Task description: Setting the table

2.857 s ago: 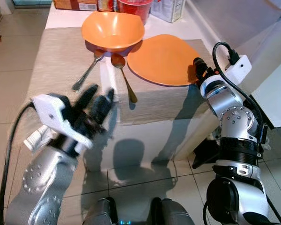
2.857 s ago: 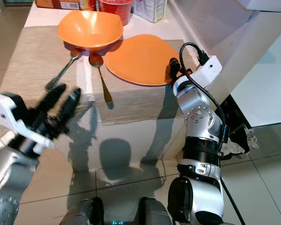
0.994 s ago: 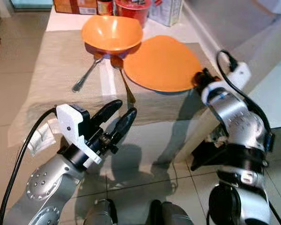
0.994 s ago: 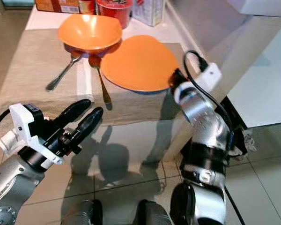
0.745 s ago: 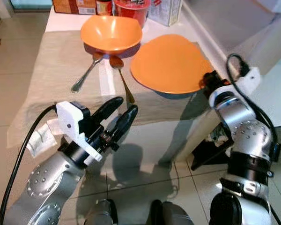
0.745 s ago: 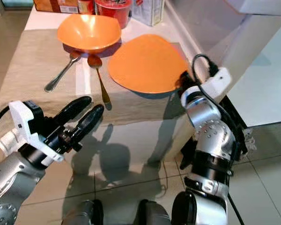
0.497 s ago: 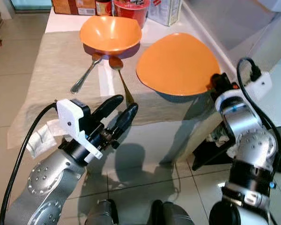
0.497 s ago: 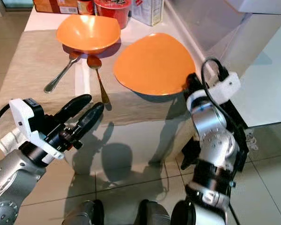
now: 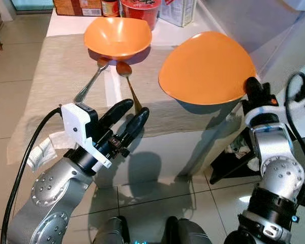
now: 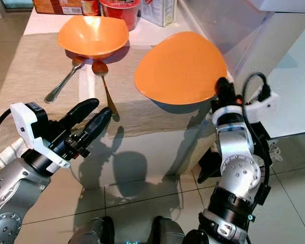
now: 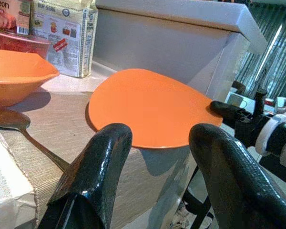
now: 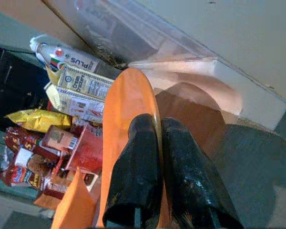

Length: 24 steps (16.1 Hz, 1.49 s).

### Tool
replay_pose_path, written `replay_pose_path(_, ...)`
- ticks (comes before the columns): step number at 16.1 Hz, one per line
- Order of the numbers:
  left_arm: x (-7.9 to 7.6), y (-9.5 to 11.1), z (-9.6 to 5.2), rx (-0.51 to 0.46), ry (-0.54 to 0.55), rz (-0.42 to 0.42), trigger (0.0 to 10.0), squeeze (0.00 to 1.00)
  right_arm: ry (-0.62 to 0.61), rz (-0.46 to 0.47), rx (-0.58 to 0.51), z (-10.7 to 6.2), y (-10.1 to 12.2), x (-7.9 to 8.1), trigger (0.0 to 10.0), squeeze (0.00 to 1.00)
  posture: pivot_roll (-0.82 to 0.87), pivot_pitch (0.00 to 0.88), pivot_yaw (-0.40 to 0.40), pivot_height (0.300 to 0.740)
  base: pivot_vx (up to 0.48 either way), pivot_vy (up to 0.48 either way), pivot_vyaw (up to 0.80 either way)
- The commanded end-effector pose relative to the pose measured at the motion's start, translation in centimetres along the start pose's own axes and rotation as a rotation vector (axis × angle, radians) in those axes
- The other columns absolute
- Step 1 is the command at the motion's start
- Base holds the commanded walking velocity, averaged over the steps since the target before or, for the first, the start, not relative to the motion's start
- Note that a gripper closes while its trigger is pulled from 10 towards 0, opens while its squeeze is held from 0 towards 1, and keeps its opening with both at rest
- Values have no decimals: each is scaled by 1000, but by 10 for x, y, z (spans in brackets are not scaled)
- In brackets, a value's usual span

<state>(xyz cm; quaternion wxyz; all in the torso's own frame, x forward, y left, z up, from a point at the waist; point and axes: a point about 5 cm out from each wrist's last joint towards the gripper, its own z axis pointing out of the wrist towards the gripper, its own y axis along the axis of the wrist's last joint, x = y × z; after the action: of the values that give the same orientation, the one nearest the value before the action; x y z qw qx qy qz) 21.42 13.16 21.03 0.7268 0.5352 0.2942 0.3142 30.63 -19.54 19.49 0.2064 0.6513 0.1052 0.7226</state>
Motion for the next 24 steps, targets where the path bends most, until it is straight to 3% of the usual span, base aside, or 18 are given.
replay_pose_path(1, 1, 1, 1, -8, 2, 3, 10000, 0, 52, 23, -50, -1, 9, 5, 10000, 0, -94, 161, -25, 740, 0, 0, 0)
replay_pose_path(5, 5, 1, 4, -26, 39, -17, 10000, 0, 10, 14, -8, -1, -2, -5, 10000, 0, -93, 163, -25, 740, 0, 0, 0)
replay_pose_path(6, 9, 1, 7, -43, 72, -49, 10000, 0, 0, -4, 10, 0, -7, -7, 4196, 0, -91, 162, -25, 740, 0, 0, 0)
replay_pose_path(7, 10, 0, 9, -46, 85, -54, 10000, 0, -5, -7, 11, 2, -8, -7, 0, 0, -91, 164, -23, 740, 0, 0, 0)
replay_pose_path(11, 12, -2, 12, -70, 112, -109, 10000, 0, 12, 11, 19, 9, -12, -3, 0, 0, -85, 164, -26, 740, 0, 0, 0)
replay_pose_path(14, 20, -18, 16, -89, 193, -355, 10000, 0, 52, 86, 2, 16, -15, 2, 0, 0, -78, 164, -26, 740, 0, 0, 0)
replay_pose_path(15, 25, -28, 20, -106, 244, -535, 10000, 0, 56, 107, -4, 19, -15, 5, 0, 0, -73, 163, -27, 740, 0, 0, 0)
replay_pose_path(16, 33, -45, 25, -99, 325, -721, 10000, 302, 67, 108, 0, 20, -16, 8, 0, 0, -73, 161, -29, 740, 0, 0, 0)
replay_pose_path(17, 34, -55, 30, -100, 344, -814, 10000, 1000, 75, 103, 6, 21, -17, 8, 0, 0, -77, 159, -27, 740, 0, 0, 0)
replay_pose_path(24, 23, -43, 52, -156, 234, -1009, 10000, 1000, 126, 136, 44, 14, -20, 12, 0, 0, -87, 158, -23, 740, 0, 0, 0)
